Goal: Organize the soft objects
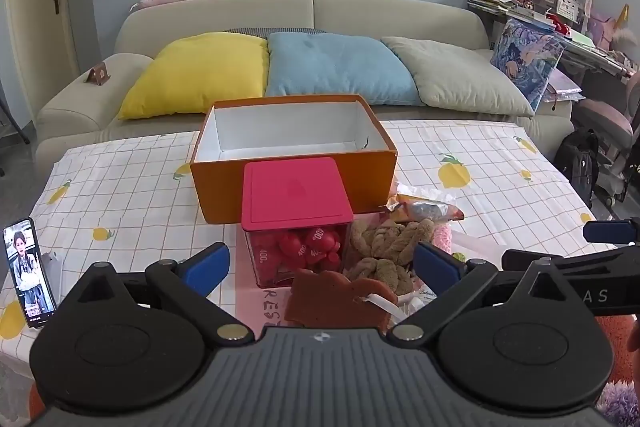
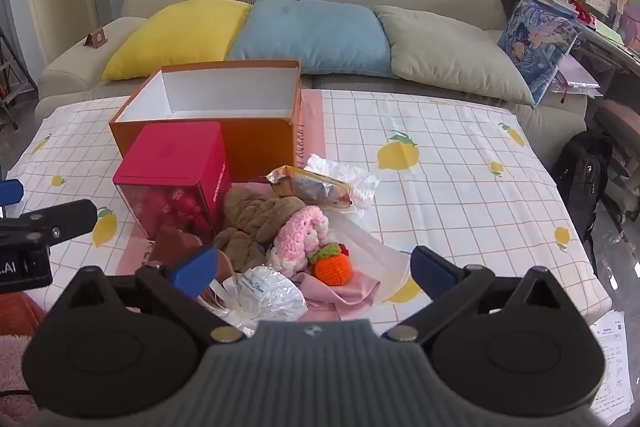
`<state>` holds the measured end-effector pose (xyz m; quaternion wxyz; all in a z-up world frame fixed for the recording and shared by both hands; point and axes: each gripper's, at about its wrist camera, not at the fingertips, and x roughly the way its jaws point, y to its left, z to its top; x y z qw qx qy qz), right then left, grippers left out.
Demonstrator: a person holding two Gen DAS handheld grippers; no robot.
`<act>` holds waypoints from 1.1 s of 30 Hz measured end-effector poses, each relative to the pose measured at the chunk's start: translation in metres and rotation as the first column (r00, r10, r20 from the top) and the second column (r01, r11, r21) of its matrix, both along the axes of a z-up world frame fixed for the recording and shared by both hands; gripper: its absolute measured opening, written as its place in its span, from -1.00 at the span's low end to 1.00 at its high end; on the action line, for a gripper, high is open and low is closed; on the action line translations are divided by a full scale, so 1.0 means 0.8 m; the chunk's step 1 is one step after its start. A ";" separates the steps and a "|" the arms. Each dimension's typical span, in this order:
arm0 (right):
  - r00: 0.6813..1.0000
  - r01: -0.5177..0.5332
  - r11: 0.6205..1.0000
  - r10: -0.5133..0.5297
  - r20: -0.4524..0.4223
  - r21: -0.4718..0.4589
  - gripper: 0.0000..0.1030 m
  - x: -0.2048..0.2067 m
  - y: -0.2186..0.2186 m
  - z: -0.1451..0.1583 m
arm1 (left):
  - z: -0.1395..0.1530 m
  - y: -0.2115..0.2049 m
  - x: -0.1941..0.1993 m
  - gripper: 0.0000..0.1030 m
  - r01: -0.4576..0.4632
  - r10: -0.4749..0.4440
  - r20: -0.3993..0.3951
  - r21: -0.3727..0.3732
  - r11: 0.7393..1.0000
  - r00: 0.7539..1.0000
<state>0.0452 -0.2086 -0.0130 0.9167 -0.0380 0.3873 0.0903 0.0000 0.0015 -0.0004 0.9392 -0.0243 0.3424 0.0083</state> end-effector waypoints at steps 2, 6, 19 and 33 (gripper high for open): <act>1.000 -0.002 1.000 0.002 -0.007 0.000 0.95 0.001 0.001 -0.001 | -0.002 -0.003 0.003 1.00 0.006 -0.005 -0.007 0.026 1.000 1.000; 1.000 0.001 1.000 -0.001 -0.017 0.002 0.95 0.001 -0.002 -0.002 | -0.003 -0.003 0.006 1.00 0.003 -0.002 -0.019 0.025 1.000 1.000; 0.999 0.005 1.000 -0.005 -0.051 -0.005 0.95 0.004 -0.001 -0.006 | -0.013 -0.010 0.001 1.00 0.021 -0.017 -0.062 0.054 0.998 0.998; 0.999 0.003 1.000 -0.004 -0.040 -0.009 0.95 0.001 -0.001 -0.006 | -0.012 -0.010 0.004 1.00 0.020 -0.016 -0.063 0.054 0.998 0.998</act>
